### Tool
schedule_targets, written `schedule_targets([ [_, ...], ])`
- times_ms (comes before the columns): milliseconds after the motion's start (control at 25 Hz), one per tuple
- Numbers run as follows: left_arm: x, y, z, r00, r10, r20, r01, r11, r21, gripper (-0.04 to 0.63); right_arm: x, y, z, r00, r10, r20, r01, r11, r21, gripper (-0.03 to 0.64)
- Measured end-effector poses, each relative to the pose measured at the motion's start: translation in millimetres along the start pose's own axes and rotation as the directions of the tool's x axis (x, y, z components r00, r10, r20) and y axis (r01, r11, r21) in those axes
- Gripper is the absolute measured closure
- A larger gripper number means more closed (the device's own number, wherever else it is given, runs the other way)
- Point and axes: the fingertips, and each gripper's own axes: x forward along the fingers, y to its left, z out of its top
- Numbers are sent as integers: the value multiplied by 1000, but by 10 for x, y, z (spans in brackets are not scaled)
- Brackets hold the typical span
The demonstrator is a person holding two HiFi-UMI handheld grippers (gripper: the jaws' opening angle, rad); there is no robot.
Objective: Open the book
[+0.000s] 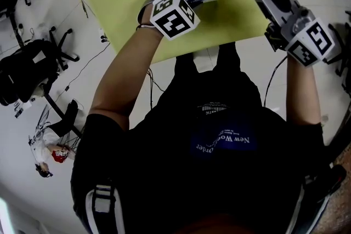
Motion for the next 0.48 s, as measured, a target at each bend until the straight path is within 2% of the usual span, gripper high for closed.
schedule_targets([
  [120,-91,10,27,992,-87,88,97,988,-119,500,7,3,16,1000,4,0,-4,1000,0,630],
  [200,-164,25,36,983,-98,157,127,974,-187,520,16,7,38,1000,8,1,-8,1000,3,630],
  [280,-259,67,42,964,-87,250,155,950,-270,529,29,23,49,1000,14,-4,-14,1000,0,629],
  [360,-369,105,55,931,-60,361,195,917,-349,534,48,51,54,1000,17,-11,-17,1000,-1,629],
  [480,-527,125,31,850,12,526,263,857,-444,538,60,93,6,1000,21,-22,-21,1000,0,630],
])
